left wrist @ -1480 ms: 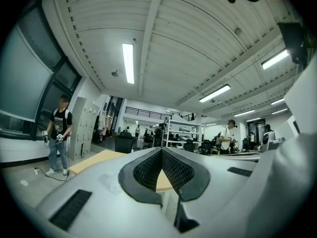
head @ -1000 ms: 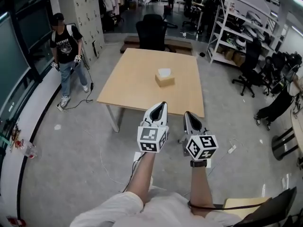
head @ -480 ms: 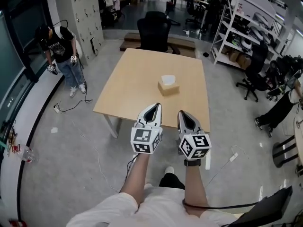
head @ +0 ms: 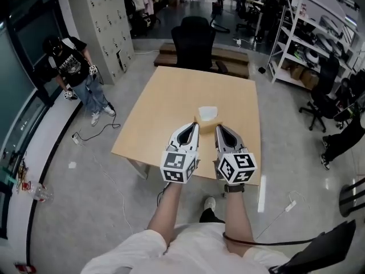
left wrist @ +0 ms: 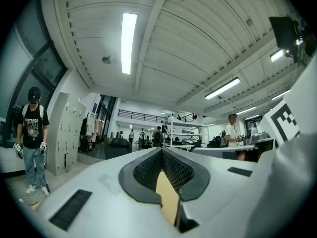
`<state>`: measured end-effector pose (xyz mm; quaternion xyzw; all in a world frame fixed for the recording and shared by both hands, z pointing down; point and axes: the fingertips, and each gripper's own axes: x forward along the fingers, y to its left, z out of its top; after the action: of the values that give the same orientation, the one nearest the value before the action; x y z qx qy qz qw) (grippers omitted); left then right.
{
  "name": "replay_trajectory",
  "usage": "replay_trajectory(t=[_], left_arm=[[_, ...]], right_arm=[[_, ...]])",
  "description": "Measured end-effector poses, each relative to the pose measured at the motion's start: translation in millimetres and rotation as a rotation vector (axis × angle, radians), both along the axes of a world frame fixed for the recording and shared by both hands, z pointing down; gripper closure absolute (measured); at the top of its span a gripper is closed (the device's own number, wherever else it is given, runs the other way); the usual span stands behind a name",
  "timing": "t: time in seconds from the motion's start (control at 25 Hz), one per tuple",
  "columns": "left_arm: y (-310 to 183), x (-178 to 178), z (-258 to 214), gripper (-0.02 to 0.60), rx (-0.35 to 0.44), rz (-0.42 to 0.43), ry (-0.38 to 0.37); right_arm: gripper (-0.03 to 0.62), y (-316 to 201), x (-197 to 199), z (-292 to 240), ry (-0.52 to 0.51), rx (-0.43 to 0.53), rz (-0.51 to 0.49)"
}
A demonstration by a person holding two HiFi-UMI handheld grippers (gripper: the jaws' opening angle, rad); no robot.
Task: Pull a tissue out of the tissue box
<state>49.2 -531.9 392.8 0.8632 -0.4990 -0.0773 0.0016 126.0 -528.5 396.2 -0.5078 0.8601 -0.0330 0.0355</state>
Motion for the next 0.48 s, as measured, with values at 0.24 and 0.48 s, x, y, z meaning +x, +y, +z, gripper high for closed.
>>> replay_trajectory(t=[0.24,0.48], left_arm=[[-84.7,32.1,-16.4,0.581,0.020,-0.028,0.003],[-156.7,52.3,-4.1,0.581,-0.019,-0.054,0.006]], right_arm=[[0.594,-83.2,25.7,-22.6,0.039,0.045,-0.091],[0.594,-155.6,61.1,-7.9,0.045,0.010,-0.096]])
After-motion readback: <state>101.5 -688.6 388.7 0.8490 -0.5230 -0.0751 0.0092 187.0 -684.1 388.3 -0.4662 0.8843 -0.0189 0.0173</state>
